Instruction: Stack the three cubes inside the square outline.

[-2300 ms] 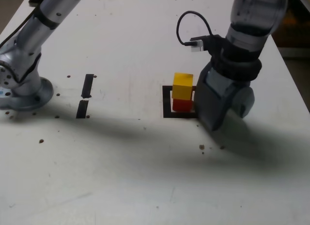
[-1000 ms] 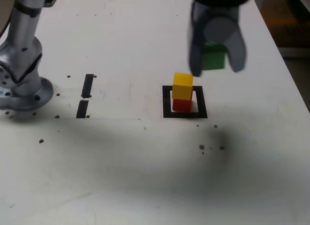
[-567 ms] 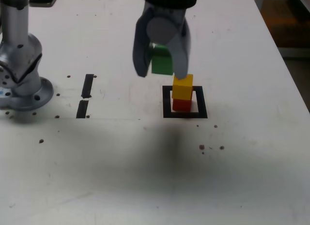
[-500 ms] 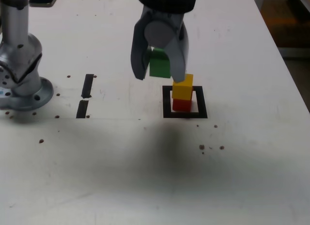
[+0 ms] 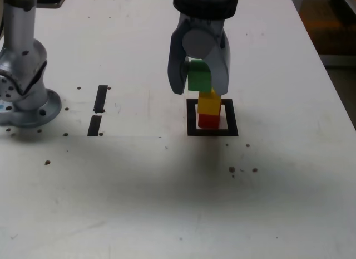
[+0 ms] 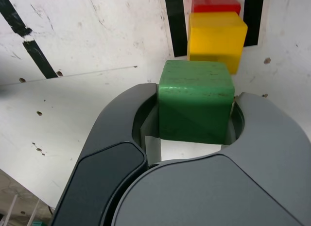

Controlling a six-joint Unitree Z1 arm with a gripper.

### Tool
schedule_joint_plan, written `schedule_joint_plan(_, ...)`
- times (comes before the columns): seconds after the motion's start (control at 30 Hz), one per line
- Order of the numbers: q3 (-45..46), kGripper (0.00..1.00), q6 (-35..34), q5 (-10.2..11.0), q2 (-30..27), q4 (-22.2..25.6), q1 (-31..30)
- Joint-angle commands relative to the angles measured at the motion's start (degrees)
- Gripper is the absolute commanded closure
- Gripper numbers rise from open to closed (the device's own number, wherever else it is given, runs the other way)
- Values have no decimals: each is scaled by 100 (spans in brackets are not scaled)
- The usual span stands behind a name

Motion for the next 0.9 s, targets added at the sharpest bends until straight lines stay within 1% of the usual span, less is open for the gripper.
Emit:
schedule_joint_plan(0.0,-21,75,20,48,48,17,48)
schedule_joint_plan(0.1,-47,70,35,85,113,-2,76)
schedule_joint_plan(0.27,-97,63,66,245,181,-106,83)
schedule_joint_plan(0.37,-113,54,104,332,196,-174,86)
schedule_joint_plan(0.47,-108,43,151,356,222,-210,91)
schedule_joint_plan(0.53,-100,39,175,355,242,-211,95)
schedule_joint_plan(0.87,-5,30,216,353,301,-255,105)
